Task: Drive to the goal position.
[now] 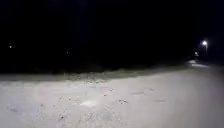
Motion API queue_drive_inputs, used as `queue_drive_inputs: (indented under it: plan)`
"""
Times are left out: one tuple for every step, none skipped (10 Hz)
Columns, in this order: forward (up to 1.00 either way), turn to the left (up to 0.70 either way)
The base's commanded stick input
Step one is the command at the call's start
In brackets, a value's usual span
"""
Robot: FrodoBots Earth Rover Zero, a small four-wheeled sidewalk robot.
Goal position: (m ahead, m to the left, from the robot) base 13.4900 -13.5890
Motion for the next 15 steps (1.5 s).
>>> queue_drive_inputs:
  plan:
    - [0.00,-0.70]
    - [0.00,-0.70]
    - [0.03,-0.70]
    - [0.04,-0.70]
    - [0.00,-0.70]
    - [0.00,-0.70]
    - [0.03,-0.70]
    - [0.02,-0.70]
    - [0.00,-0.70]
    - [0.00,-0.70]
    - [0.00,-0.70]
    - [0.00,-0.70]
    - [0.00,-0.70]
    - [0.03,-0.70]
    - [0.02,-0.70]
